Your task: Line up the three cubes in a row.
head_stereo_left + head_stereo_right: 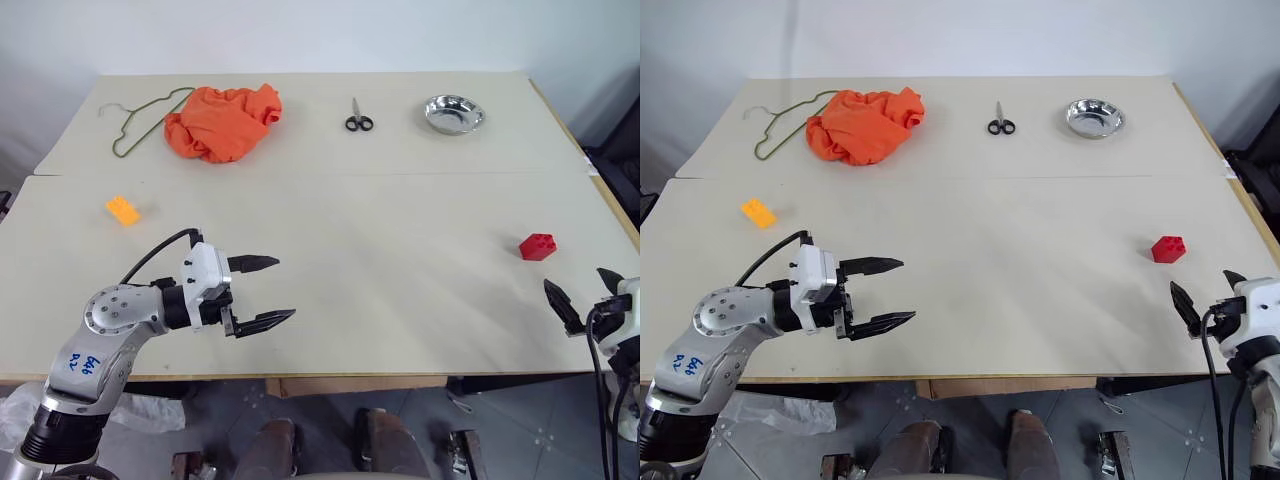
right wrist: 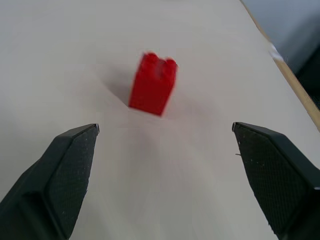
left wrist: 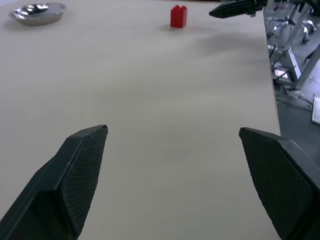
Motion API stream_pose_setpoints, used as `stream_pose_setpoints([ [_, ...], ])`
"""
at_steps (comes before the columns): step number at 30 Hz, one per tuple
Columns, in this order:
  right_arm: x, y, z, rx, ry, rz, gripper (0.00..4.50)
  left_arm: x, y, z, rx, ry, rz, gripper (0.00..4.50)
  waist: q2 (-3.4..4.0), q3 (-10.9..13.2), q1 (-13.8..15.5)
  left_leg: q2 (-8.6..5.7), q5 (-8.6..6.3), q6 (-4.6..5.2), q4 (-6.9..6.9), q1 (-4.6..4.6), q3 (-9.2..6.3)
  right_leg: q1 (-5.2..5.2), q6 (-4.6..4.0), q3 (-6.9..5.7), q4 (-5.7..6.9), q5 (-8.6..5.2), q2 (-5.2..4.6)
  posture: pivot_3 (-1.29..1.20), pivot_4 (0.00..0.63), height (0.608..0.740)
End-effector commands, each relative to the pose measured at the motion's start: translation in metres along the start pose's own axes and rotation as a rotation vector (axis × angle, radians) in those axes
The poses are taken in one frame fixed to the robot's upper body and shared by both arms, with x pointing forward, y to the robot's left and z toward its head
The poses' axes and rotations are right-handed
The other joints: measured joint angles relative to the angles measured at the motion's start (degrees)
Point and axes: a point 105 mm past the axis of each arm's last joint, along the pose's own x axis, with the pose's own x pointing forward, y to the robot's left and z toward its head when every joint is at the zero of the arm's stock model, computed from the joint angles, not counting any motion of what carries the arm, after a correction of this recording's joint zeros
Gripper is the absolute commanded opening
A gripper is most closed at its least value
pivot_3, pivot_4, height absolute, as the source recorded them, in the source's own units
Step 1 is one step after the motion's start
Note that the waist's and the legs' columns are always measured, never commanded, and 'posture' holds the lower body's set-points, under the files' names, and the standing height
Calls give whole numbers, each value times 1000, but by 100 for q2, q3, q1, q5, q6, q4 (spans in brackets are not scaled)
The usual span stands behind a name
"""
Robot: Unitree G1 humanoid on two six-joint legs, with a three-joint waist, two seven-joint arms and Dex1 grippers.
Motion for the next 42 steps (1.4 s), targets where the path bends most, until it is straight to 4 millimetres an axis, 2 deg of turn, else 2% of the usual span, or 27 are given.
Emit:
stream_pose_setpoints([
  [1,24,5,40,-4,-48,12,4500,-1,2,10,48,-20,19,4480,9,3,-8,0,1,0,0,8,8,1,0,10,7,0,0,0,150,740],
  [3,41,1,45,47,21,-22,4500,0,3,11,52,-22,19,4480,9,3,23,2,3,-1,-1,17,9,3,-1,13,14,0,1,0,150,740],
  [7,61,-3,48,99,119,-68,4500,1,3,12,56,-24,21,4480,9,3,97,1,3,0,-1,13,4,2,-1,13,9,-1,-1,0,150,740],
  [12,70,-11,29,62,265,-126,4500,2,2,12,62,-23,23,4480,9,3,179,-5,1,5,1,-31,-12,-19,1,-7,-3,1,-5,0,150,740],
  [15,69,-6,23,96,298,-108,4500,1,3,12,69,-22,34,4480,10,3,186,-7,1,6,1,-43,-21,-22,2,-19,-1,2,-6,0,150,740],
  [19,65,4,17,114,315,-86,3640,-1,5,14,77,-21,44,4500,10,3,178,-7,1,6,1,-44,-22,-21,3,-23,-2,2,-4,0,150,740],
  [24,64,16,18,133,291,-35,1949,-3,8,14,86,-16,49,4500,10,3,177,-7,1,6,1,-41,-22,-19,4,-22,-1,3,-3,0,150,740],
  [25,66,24,25,143,265,13,1598,-4,8,14,88,-14,52,4500,10,3,177,-7,1,6,2,-41,-22,-19,4,-22,0,3,-3,0,150,740],
  [27,70,42,41,141,200,126,1514,-6,10,14,91,-10,59,4500,10,3,177,-7,1,6,2,-42,-22,-19,5,-22,-1,3,-2,0,150,740],
  [30,71,103,85,77,30,480,1517,-13,13,13,83,-9,86,4500,13,5,127,-6,1,6,1,-42,-21,-20,5,-21,-2,3,0,0,150,740],
  [32,66,126,97,31,-24,631,1517,-15,14,13,74,-14,96,4500,14,6,56,-3,1,5,1,-41,-20,-21,5,-21,-2,3,3,0,150,740],
  [33,62,146,104,-29,-67,748,1517,-16,15,13,69,-16,100,4500,14,6,54,0,1,4,0,-40,-24,-20,5,-23,-1,3,5,0,150,740],
  [34,56,174,107,-108,-68,918,1517,-19,15,12,64,-15,102,4500,14,6,53,0,1,4,0,-40,-29,-19,5,-27,-2,3,5,0,150,740],
  [35,52,191,107,-164,-61,1034,1517,-20,15,11,61,-14,103,4500,13,6,30,0,1,3,0,-40,-31,-17,5,-29,-3,3,4,0,150,740],
  [37,49,214,91,-329,54,1229,1517,-22,16,10,58,-12,106,4500,10,8,20,-1,0,3,1,-40,-28,-18,5,-26,-3,3,5,0,150,740],
  [39,59,225,81,-445,96,1274,1517,-22,16,9,55,-12,112,4500,10,8,27,-2,0,3,2,-40,-34,-17,5,-31,-7,3,3,0,150,740],
  [42,85,255,76,-535,99,1273,1517,-17,12,9,51,-20,113,4500,5,10,46,-12,1,4,4,-41,-45,-15,4,-35,-9,3,-7,0,150,740],
])
